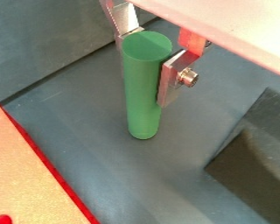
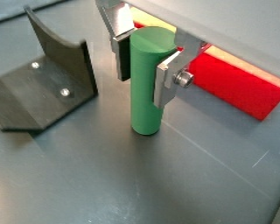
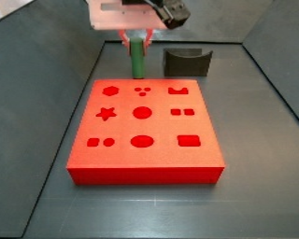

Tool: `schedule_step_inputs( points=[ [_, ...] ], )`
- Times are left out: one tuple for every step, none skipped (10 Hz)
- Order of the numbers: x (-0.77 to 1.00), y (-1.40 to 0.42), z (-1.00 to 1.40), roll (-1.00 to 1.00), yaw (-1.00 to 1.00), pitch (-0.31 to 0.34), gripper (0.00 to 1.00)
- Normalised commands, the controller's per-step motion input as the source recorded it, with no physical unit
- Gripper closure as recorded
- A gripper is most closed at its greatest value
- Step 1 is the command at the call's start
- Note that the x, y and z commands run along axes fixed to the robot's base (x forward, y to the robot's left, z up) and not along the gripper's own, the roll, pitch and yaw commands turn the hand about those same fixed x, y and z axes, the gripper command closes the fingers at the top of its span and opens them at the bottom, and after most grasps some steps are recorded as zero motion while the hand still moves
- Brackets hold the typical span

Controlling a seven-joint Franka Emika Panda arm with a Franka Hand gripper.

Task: Pick up the round object. Move up. Move to above the board. Insert the round object.
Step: Move up, then move to above the board.

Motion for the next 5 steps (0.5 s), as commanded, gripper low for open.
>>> schedule_step_inputs(
  points=[
    [0.01, 0.03, 0.69, -0.01, -0.04, 0.033, 1.00],
    [0.01, 0.02, 0.61, -0.02, -0.03, 0.039, 1.00],
    [0.00, 0.01, 0.41, -0.04, -0.03, 0.044, 1.00],
    [-0.01, 0.01, 0.25, -0.05, -0.02, 0.043, 1.00],
    [0.11, -0.06, 1.00, -0.01, 0.11, -0.102, 1.00]
  ],
)
